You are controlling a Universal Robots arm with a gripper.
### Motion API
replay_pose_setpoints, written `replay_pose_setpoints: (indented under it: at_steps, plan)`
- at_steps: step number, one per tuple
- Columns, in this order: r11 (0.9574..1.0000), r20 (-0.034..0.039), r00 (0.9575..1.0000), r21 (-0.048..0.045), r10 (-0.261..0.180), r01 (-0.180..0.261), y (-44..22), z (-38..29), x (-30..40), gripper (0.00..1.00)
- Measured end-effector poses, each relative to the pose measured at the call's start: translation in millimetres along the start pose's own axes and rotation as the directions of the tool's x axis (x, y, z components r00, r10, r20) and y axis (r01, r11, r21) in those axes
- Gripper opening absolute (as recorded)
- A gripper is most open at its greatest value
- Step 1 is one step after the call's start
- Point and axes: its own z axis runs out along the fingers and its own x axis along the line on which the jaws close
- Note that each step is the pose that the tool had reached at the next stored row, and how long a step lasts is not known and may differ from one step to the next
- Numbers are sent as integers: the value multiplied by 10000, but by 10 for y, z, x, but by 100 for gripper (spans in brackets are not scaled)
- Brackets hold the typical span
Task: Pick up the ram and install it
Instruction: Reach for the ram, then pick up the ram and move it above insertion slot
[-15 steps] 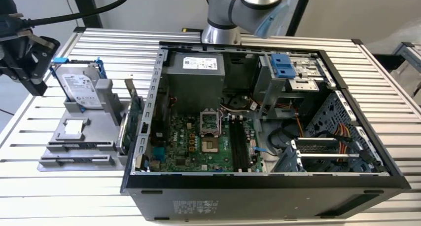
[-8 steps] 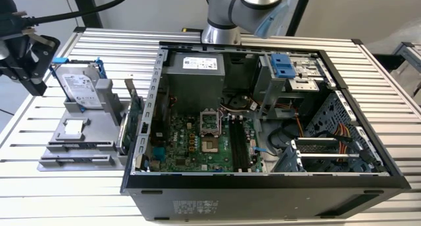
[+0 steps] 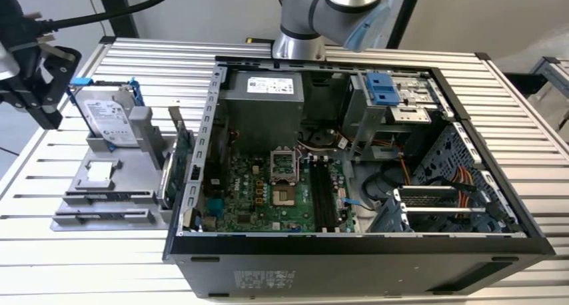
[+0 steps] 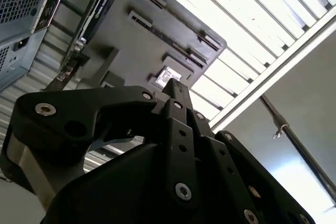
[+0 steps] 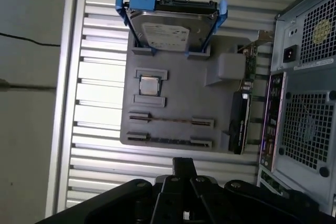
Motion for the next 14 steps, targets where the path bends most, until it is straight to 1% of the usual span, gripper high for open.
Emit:
replay_pose_setpoints:
  at_steps: [7,14]
  plan:
    - [9988,-23,9988,-1,-495,495,0,0,1,0]
    - [9948,-49,9948,-3,-1016,1016,0,0,1,0]
